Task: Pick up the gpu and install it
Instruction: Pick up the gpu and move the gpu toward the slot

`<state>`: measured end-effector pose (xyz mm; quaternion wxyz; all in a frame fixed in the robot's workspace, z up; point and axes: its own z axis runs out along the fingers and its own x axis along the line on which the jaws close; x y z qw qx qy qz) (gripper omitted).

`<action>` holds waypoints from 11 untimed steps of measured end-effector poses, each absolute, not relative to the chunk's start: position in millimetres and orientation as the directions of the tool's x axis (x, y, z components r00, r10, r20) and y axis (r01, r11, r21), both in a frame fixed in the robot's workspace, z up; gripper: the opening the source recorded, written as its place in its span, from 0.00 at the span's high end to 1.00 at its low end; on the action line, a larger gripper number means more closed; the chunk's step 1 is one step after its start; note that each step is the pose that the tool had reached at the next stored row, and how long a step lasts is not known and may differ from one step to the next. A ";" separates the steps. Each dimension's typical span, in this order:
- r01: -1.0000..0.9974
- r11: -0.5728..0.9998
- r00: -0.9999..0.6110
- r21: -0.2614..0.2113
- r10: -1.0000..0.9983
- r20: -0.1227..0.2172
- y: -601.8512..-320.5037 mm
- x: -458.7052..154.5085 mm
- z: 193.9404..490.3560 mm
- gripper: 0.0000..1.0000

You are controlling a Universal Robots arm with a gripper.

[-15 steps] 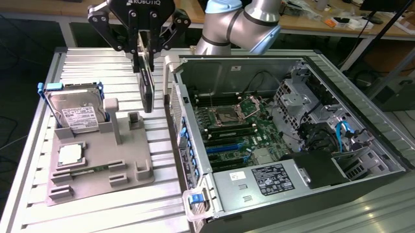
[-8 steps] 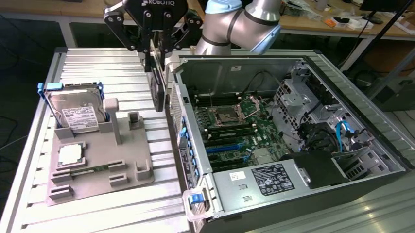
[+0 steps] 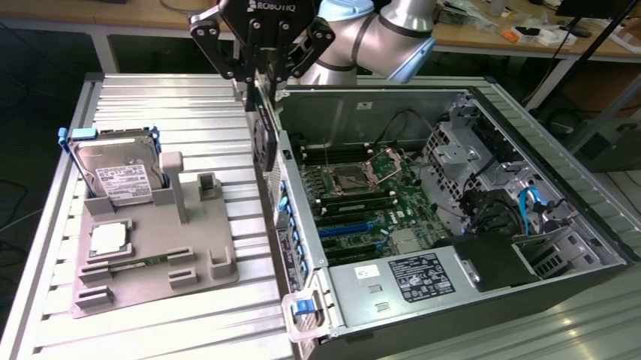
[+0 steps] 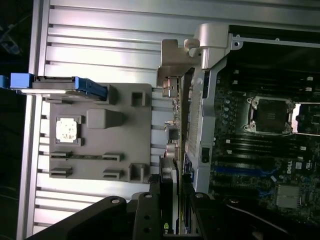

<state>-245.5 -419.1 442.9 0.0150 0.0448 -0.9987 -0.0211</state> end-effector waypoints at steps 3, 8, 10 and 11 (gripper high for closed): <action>-0.089 0.995 -0.996 0.043 -0.090 0.028 -419.1 -237.5 442.5 0.73; -0.089 0.995 -0.996 0.044 -0.090 0.028 -419.1 -223.3 441.8 0.73; -0.089 0.995 -0.996 0.044 -0.090 0.028 -419.2 -216.1 441.4 0.73; -0.089 0.995 -0.996 0.043 -0.090 0.028 -419.1 -212.3 441.2 0.73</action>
